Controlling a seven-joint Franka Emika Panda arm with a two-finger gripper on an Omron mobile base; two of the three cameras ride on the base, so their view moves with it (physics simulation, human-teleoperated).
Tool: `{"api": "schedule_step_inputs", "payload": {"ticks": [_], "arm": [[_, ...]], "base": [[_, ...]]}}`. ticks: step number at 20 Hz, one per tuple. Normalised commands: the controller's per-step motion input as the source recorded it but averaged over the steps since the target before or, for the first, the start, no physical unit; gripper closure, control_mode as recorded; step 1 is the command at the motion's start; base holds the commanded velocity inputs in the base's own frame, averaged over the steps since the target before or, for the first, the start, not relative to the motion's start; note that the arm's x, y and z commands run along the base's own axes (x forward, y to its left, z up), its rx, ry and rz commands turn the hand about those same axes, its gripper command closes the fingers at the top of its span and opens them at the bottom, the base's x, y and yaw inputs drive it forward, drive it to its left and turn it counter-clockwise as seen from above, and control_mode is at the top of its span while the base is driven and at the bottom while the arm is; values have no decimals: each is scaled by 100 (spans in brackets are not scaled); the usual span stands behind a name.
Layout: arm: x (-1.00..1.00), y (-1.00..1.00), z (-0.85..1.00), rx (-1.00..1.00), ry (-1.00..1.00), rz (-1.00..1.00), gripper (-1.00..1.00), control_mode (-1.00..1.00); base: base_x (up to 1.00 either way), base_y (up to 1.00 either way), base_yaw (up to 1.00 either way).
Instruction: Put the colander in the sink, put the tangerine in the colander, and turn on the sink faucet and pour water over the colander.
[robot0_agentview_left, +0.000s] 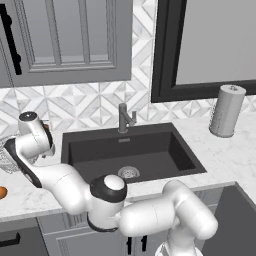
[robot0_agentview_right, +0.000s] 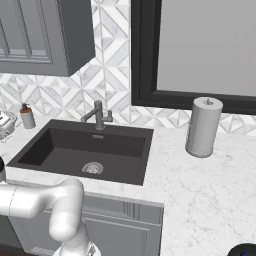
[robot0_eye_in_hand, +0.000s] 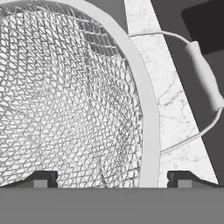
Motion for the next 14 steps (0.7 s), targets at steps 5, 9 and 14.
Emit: {"api": "schedule_step_inputs", "payload": {"ticks": [5,9,14], "arm": [[0,0,-2,0,0,0,100,-100],[0,0,0,0,0,0,100,-100],[0,0,0,0,0,0,100,-100]], "base": [[0,0,0],[0,0,0],[0,0,0]]}}
